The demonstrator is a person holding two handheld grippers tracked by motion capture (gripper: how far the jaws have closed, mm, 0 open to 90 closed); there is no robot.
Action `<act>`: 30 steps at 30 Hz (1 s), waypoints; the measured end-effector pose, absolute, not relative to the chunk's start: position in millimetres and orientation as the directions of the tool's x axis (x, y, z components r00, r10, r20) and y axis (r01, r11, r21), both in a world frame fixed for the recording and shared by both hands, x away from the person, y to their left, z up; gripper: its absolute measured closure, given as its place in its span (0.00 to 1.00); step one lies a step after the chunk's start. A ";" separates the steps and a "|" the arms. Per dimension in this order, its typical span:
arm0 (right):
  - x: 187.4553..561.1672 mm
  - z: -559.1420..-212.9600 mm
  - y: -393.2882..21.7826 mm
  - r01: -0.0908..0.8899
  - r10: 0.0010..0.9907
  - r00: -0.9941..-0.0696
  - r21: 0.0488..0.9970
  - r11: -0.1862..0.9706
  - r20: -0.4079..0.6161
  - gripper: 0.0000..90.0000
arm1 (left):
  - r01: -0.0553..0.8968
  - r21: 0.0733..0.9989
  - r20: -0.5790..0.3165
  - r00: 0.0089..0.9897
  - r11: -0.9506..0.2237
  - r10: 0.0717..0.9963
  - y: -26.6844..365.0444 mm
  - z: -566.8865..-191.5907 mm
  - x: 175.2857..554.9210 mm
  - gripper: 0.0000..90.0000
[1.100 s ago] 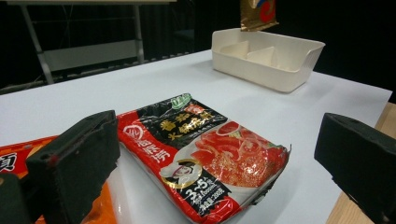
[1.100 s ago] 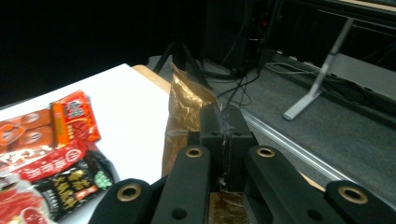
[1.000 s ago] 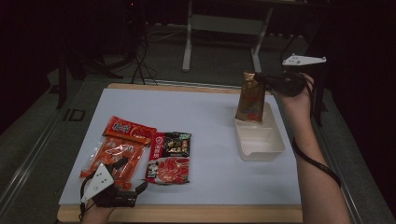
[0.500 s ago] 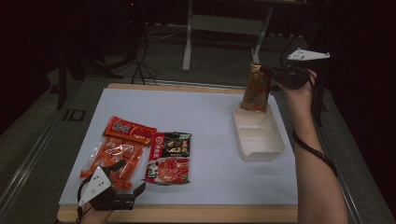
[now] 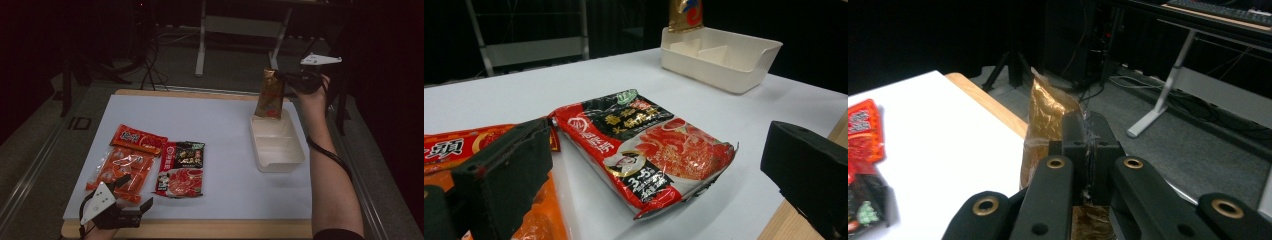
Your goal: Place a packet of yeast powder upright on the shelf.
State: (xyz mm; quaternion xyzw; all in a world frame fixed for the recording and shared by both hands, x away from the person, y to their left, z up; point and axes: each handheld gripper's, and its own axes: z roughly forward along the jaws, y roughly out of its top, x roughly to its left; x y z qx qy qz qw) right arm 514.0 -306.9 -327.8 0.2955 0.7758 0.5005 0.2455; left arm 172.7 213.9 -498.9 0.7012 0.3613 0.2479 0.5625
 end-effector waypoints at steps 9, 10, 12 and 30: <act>527.1 -344.2 -307.9 0.211 0.698 -0.710 0.918 0.336 -0.093 0.99 | 0.230 0.968 -0.059 0.611 -0.105 0.789 214.8 -498.7 170.4 0.01; 527.7 -345.5 -307.2 0.207 0.701 -0.706 0.917 0.341 -0.101 0.99 | 0.230 0.968 -0.059 0.610 -0.105 0.790 215.0 -498.6 170.5 0.01; 529.4 -349.5 -305.5 0.197 0.695 -0.710 0.915 0.352 -0.114 0.99 | 0.229 0.968 -0.061 0.610 -0.102 0.790 215.1 -498.5 170.4 0.01; 529.7 -390.7 -308.0 0.332 0.689 -0.725 0.872 0.361 -0.009 0.95 | 0.225 0.968 -0.054 0.617 -0.110 0.785 213.7 -497.3 170.3 0.01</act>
